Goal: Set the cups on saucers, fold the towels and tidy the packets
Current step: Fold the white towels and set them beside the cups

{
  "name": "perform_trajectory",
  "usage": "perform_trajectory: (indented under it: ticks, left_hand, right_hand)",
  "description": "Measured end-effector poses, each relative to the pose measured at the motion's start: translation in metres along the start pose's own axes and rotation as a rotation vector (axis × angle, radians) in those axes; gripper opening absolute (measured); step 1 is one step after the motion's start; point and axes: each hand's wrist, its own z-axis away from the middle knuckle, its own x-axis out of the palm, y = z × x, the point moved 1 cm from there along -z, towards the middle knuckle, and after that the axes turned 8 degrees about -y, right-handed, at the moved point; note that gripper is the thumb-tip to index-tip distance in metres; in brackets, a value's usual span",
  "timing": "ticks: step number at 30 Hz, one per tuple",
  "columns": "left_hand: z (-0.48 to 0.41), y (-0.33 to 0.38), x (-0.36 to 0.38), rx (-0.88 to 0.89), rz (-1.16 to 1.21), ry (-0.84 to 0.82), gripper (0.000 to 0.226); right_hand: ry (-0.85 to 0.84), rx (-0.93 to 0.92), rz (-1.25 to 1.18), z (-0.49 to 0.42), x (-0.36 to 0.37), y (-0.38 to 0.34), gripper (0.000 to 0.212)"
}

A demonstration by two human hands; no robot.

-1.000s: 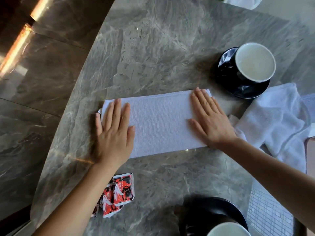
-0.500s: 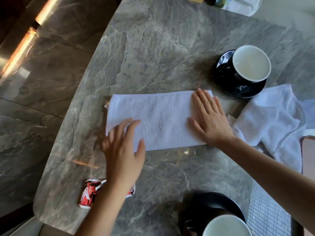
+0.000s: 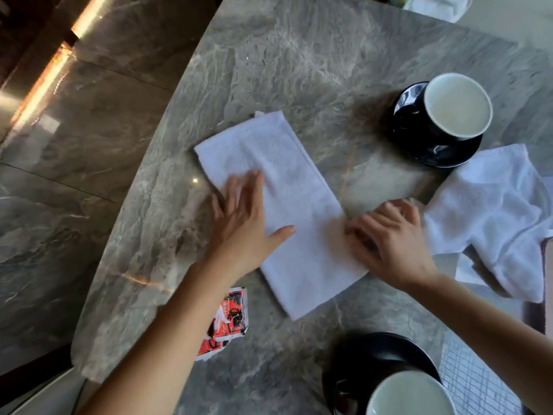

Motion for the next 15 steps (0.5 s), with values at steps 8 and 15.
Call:
perform_trajectory:
  ticks: [8,15]
  left_hand:
    - [-0.04,-0.007,-0.013,0.289,-0.159,-0.14,0.116]
    - [-0.036,-0.029,-0.008,0.258,-0.247,-0.126,0.108]
  right_hand:
    - [-0.167,-0.002,-0.106,-0.041,-0.006,-0.019,0.074]
    - [-0.371,-0.055,-0.011,-0.061,0.011,-0.006,0.109]
